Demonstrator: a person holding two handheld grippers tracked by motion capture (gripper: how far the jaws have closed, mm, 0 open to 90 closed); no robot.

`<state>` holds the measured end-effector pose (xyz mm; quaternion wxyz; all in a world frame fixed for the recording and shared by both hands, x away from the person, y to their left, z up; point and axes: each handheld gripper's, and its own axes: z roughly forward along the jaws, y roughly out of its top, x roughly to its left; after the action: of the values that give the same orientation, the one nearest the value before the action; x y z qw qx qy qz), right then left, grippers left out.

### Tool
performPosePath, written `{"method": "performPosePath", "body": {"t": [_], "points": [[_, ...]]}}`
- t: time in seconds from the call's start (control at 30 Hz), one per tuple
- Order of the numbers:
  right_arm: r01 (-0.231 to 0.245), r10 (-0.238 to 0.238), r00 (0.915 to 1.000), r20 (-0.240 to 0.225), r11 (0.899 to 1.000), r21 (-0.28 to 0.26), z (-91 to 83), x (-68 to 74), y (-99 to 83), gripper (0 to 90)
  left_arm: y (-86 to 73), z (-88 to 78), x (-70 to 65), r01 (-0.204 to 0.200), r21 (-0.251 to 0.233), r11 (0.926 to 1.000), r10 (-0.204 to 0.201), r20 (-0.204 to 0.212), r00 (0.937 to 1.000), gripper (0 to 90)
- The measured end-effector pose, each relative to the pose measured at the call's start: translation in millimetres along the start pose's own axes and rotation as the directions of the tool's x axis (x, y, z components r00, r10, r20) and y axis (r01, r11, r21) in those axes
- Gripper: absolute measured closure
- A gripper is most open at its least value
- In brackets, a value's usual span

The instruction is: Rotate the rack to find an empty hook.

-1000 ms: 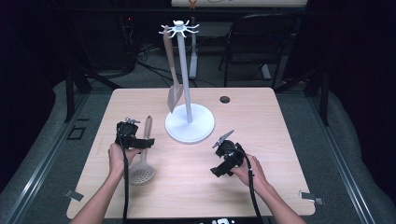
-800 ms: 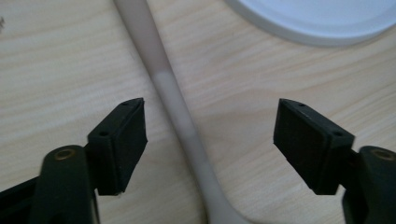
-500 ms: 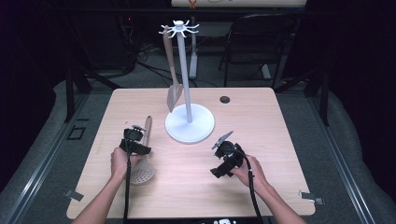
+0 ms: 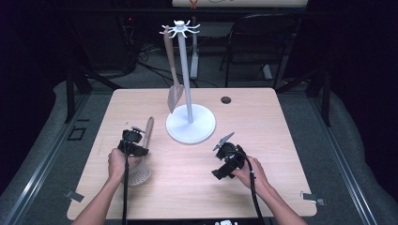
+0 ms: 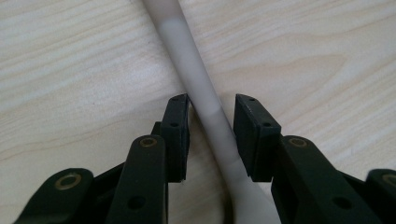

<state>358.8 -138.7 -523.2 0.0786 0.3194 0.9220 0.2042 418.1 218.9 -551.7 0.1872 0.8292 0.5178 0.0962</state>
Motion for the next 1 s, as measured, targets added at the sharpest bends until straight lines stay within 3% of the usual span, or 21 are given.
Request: {"method": "performPosePath", "body": {"t": [0.53, 0.7, 0.9, 1.0], "points": [[-0.007, 0.007, 0.9999, -0.015, 1.000, 0.013, 3.3, -0.7, -1.2, 11.6, -16.5, -10.4, 10.9, 0.001, 0.030, 0.9995, -0.002, 0.037, 0.9993, 73.5], [-0.011, 0.011, 0.9996, -0.026, 1.000, 0.025, 3.7, -2.1, -2.2, 11.6, -23.7, -13.7, 15.3, 0.016, 0.035, 0.9992, -0.019, 0.076, 0.9969, 76.2], [-0.007, 0.007, 0.9997, -0.023, 1.000, 0.031, 4.9, -1.3, -2.3, 11.7, -30.4, -17.8, 13.2, -0.022, 0.055, 0.9983, 0.019, 0.059, 0.9981, 77.7], [-0.014, 0.015, 0.9995, -0.027, 0.999, 0.038, 7.2, -2.0, -2.5, 11.6, -30.2, -18.2, 12.5, -0.021, 0.062, 0.9978, 0.017, 0.054, 0.9984, 77.4]]}}
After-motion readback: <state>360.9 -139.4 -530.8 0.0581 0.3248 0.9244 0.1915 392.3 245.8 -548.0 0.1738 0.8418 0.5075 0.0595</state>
